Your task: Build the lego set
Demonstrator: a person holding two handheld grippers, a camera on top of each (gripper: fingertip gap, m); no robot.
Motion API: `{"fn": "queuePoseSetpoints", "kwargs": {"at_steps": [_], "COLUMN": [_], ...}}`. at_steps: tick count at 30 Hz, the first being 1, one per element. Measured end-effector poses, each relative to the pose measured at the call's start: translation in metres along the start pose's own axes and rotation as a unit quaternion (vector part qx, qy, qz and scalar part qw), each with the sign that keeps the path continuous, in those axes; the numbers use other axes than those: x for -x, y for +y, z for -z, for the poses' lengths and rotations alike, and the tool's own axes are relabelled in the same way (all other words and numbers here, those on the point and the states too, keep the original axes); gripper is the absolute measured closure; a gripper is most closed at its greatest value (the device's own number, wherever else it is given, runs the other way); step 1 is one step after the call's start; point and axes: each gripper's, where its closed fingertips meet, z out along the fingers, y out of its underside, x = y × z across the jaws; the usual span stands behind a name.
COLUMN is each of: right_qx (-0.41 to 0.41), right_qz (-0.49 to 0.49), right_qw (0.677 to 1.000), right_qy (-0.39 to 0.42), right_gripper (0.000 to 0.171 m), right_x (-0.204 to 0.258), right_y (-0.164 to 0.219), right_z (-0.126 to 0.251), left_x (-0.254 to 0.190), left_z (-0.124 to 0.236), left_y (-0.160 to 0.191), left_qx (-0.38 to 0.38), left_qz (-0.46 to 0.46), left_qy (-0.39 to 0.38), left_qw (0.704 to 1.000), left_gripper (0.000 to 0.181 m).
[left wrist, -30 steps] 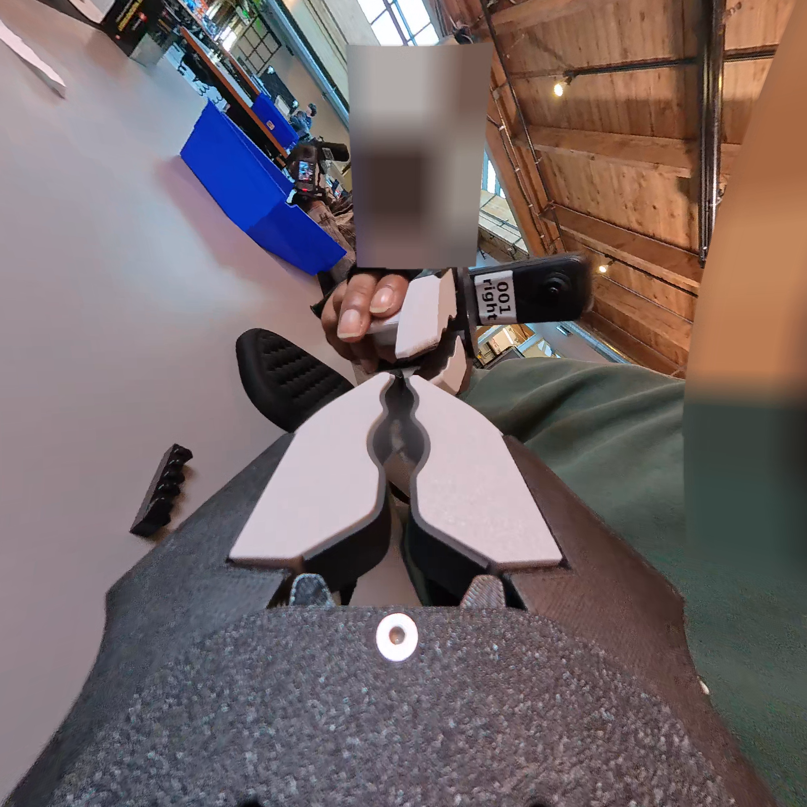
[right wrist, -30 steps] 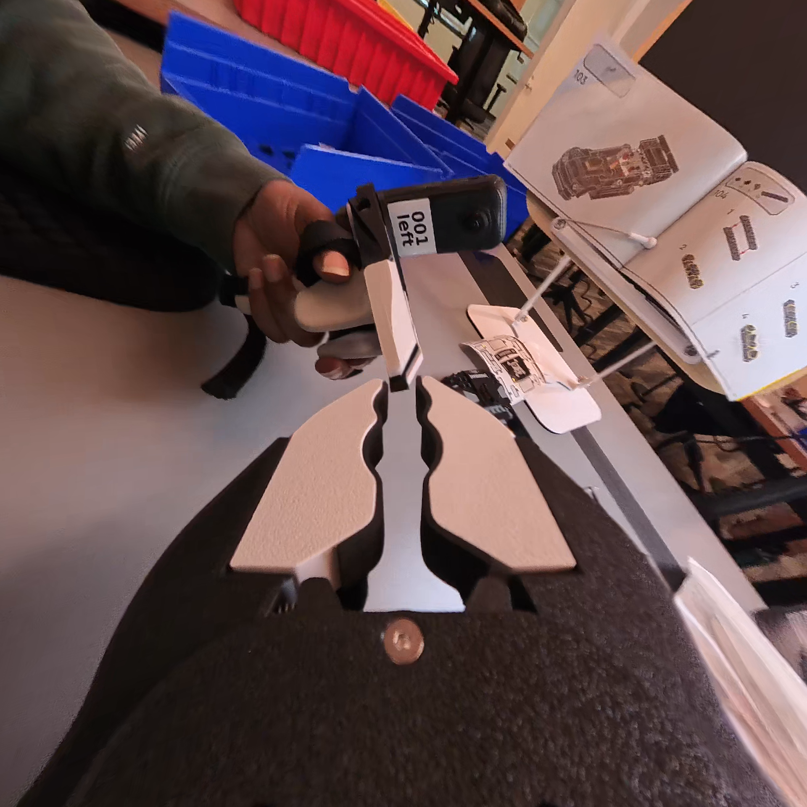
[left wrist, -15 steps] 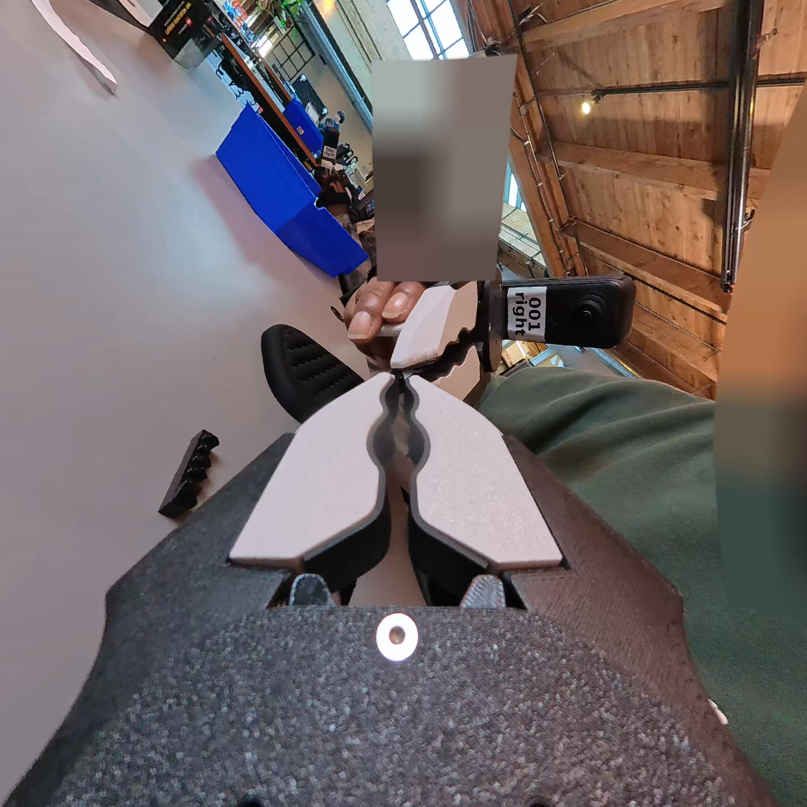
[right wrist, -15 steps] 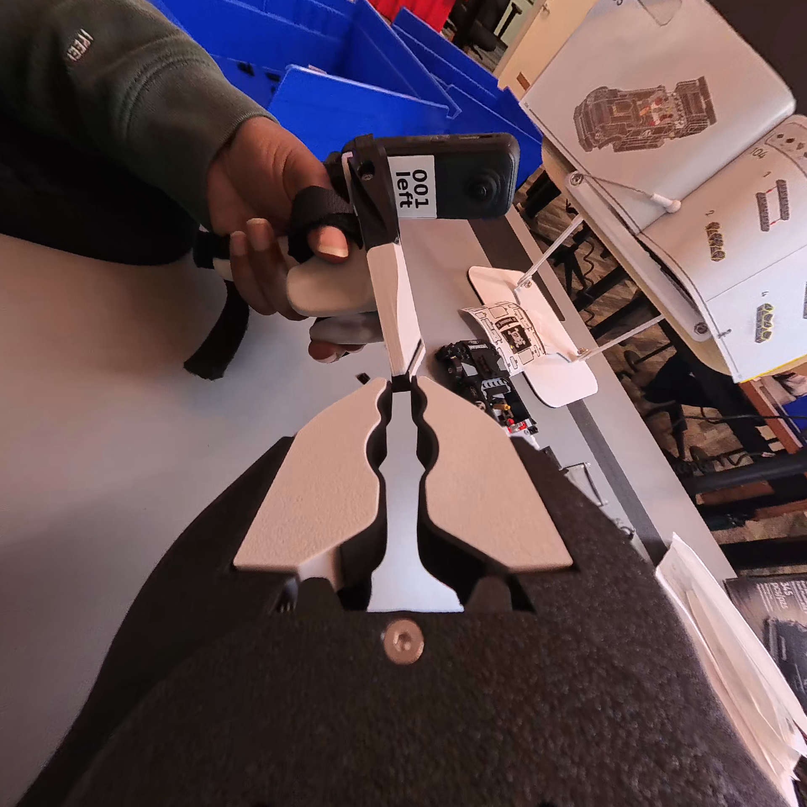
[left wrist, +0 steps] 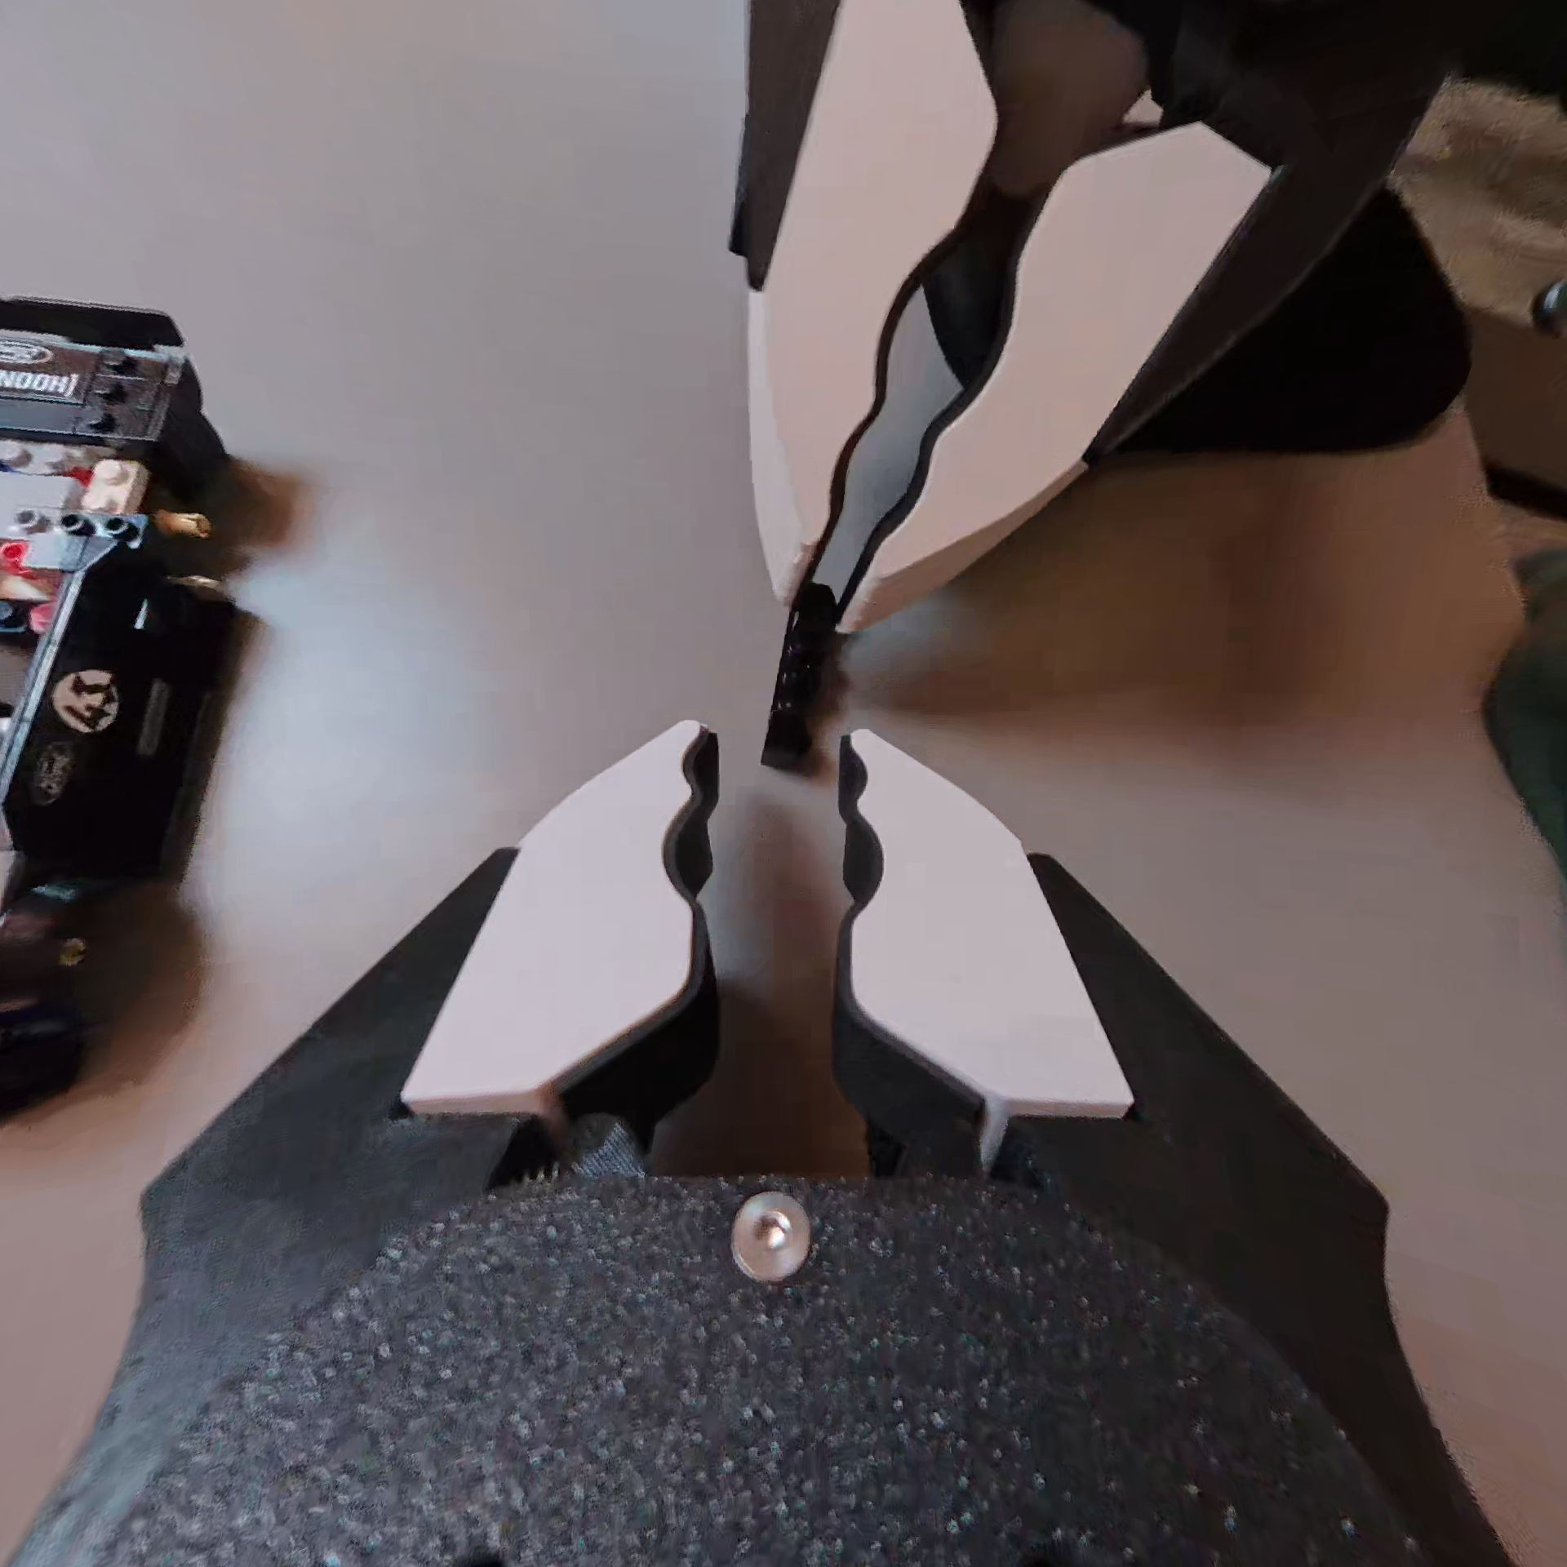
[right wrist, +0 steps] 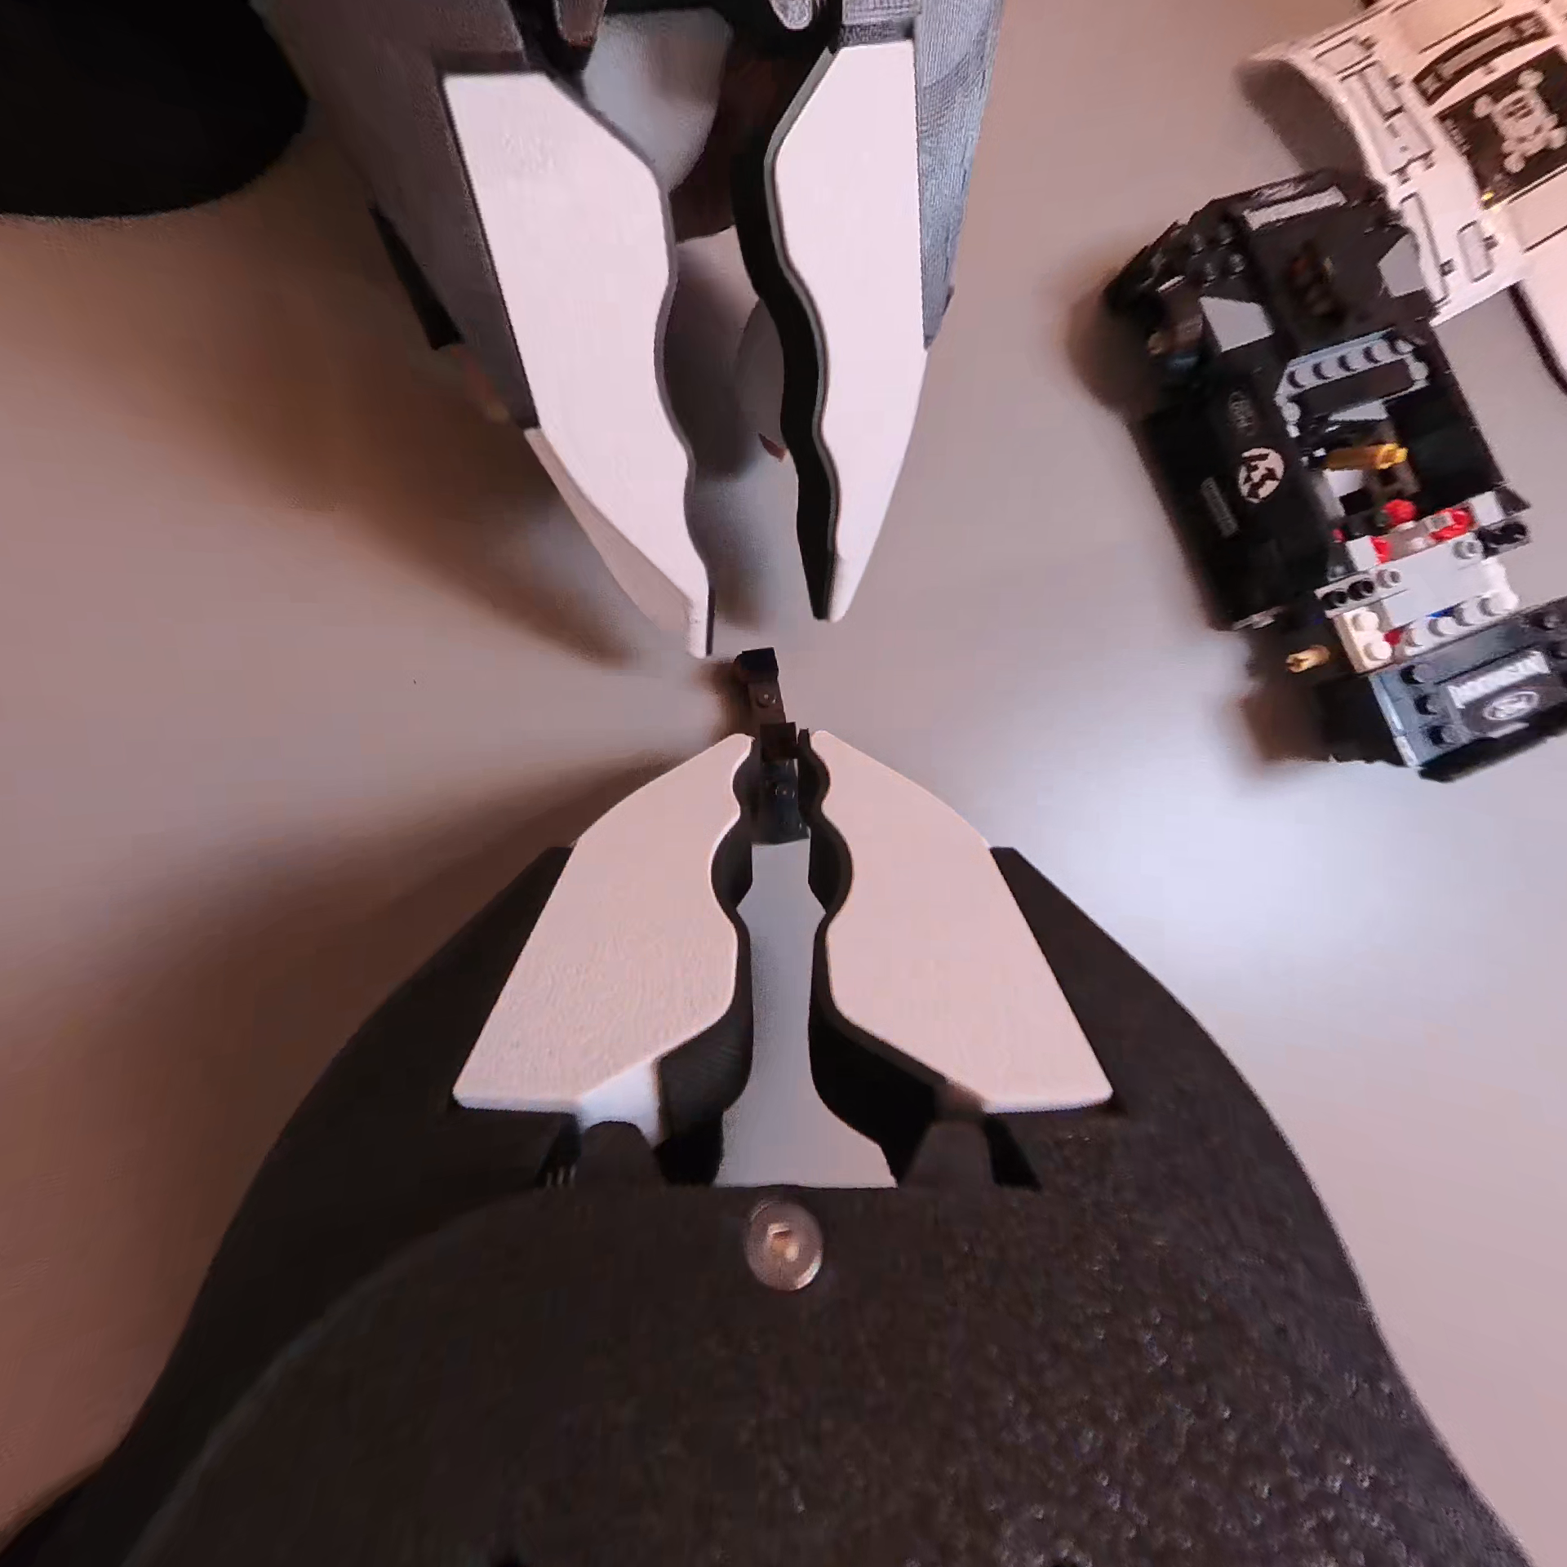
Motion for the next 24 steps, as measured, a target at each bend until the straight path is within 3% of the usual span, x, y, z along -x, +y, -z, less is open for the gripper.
{"fn": "queuePoseSetpoints", "kwargs": {"at_steps": [10, 17, 21, 24], "right_qx": [0.014, -0.085, -0.177, -0.255], "right_qz": [-0.014, -0.115, -0.264, -0.385], "right_qw": [1.0, 0.989, 0.947, 0.88], "right_qy": [-0.024, -0.024, -0.051, -0.105], "right_gripper": [0.163, 0.163, 0.163, 0.163], "right_x": [-0.001, -0.004, -0.009, -0.011], "right_y": [0.004, -0.016, -0.031, -0.047], "right_z": [-0.009, 0.012, 0.031, 0.048], "left_x": [0.001, -0.004, -0.01, -0.01], "left_z": [-0.013, 0.008, 0.017, 0.025], "left_y": [0.005, -0.027, -0.045, -0.06], "left_qx": [0.027, -0.072, -0.113, -0.136], "left_qz": [-0.046, -0.091, -0.169, -0.224], "left_qy": [-0.005, -0.03, -0.092, -0.166], "left_qw": [0.999, 0.993, 0.975, 0.951], "left_gripper": [0.158, 0.167, 0.165, 0.164]}}
